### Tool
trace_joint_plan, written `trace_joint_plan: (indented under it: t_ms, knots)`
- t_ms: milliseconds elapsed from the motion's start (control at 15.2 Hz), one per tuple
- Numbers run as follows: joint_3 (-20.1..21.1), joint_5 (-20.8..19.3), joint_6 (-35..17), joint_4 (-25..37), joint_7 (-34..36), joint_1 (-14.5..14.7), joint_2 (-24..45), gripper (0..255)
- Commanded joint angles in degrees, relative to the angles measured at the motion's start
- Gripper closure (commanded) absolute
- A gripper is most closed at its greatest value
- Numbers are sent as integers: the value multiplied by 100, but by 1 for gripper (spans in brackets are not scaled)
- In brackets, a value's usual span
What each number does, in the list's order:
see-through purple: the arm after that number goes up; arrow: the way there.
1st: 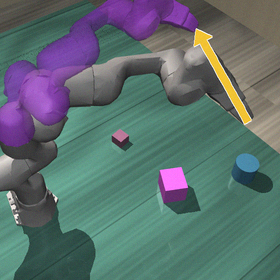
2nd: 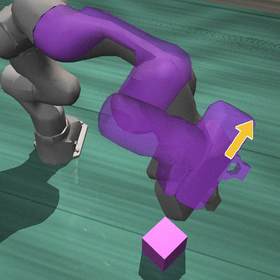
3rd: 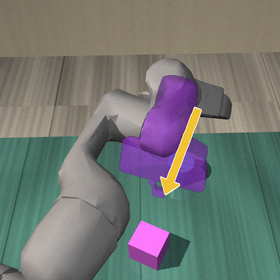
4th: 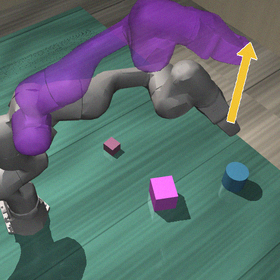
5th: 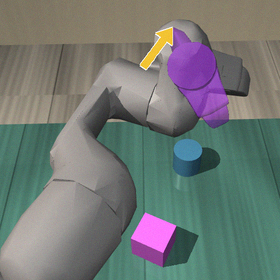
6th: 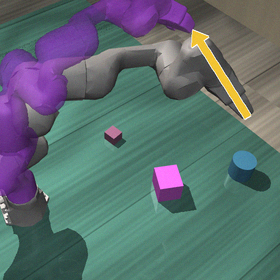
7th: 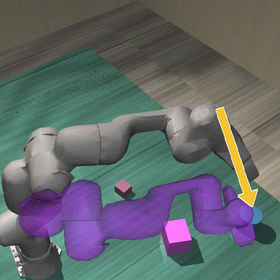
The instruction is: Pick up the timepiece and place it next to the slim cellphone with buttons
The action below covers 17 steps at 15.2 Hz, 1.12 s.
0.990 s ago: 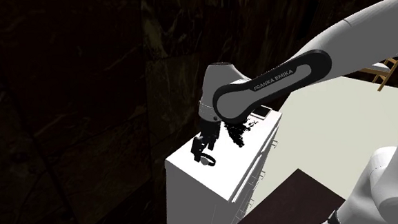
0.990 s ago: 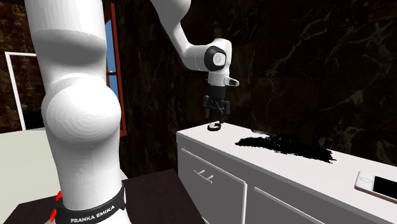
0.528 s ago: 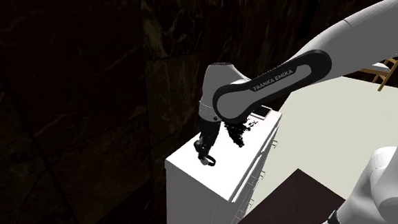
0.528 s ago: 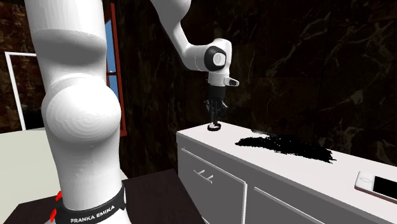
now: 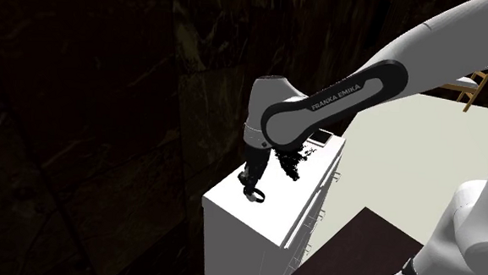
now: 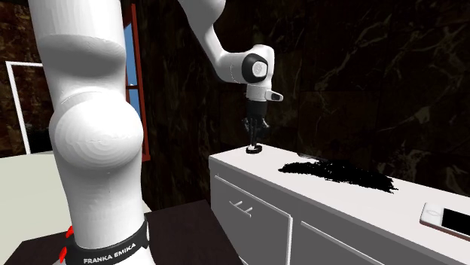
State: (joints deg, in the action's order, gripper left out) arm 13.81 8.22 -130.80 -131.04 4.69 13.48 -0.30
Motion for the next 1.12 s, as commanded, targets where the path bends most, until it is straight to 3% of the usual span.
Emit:
trace_joint_plan:
  t_ms: [0, 1056]
  knots:
    - [-4, 8, 116, 47, -2, -3, -65, 255]
    - [-51, 41, 1354, 730, 50, -30, -629, 255]
